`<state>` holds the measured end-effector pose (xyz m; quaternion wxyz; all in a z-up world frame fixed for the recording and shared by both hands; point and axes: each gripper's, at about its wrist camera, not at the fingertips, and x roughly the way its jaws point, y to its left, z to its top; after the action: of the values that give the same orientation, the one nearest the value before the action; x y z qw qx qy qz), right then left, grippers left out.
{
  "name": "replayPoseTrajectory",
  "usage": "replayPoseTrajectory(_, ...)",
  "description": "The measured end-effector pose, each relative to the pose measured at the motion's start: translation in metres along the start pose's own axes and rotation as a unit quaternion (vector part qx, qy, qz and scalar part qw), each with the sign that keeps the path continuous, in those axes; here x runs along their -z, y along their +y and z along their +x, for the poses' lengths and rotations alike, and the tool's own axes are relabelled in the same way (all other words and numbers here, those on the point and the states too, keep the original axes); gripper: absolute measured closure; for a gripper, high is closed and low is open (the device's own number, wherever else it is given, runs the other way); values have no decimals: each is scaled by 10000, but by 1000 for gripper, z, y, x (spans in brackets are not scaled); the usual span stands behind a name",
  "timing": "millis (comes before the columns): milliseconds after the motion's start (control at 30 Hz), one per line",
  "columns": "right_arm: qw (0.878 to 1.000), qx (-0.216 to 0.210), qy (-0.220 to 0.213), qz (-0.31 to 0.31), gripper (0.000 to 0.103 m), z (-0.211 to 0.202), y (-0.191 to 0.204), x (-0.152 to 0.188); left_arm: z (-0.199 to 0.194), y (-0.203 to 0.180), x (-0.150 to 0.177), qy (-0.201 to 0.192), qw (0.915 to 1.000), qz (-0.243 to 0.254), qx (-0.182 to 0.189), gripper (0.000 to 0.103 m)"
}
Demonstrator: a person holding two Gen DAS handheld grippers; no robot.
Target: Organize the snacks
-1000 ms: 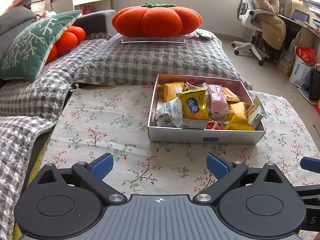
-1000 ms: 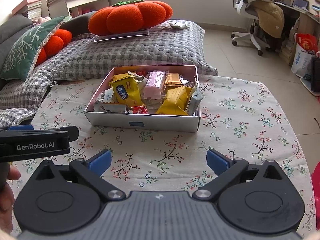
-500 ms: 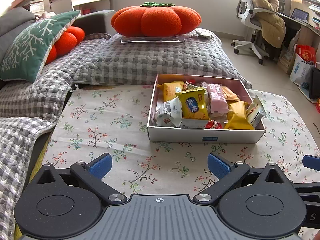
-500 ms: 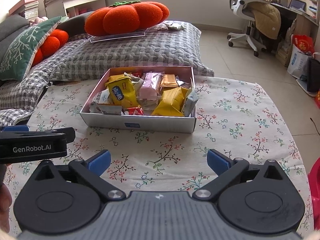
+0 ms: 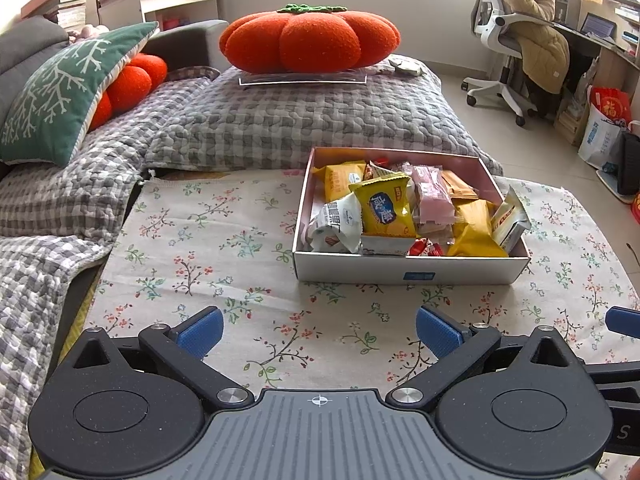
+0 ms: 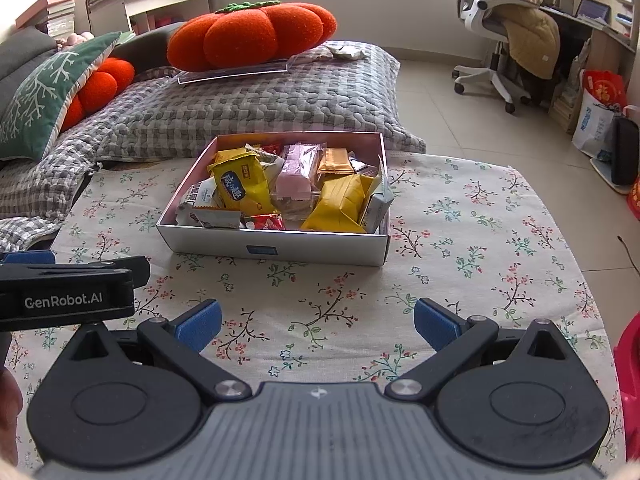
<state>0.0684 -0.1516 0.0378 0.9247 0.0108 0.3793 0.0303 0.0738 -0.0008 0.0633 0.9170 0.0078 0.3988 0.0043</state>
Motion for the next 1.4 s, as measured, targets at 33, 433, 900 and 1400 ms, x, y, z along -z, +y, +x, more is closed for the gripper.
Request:
replayPoseTrajectory(33, 10000, 0, 1, -1, 1, 0, 0, 0, 0, 0, 0, -1, 10000, 4, 1, 0)
replayPoseTrajectory(433, 10000, 19, 10, -8, 1, 1, 0, 1, -1, -3, 0, -17, 10000, 43, 22, 0)
replayPoseTrajectory(900, 10000, 29, 15, -14, 1, 1, 0, 1, -3, -5, 0, -47, 9999, 90, 56, 0)
replayPoseTrajectory(1400, 10000, 66, 21, -66, 1, 1, 0, 1, -4, -6, 1, -41, 9998, 131, 134, 0)
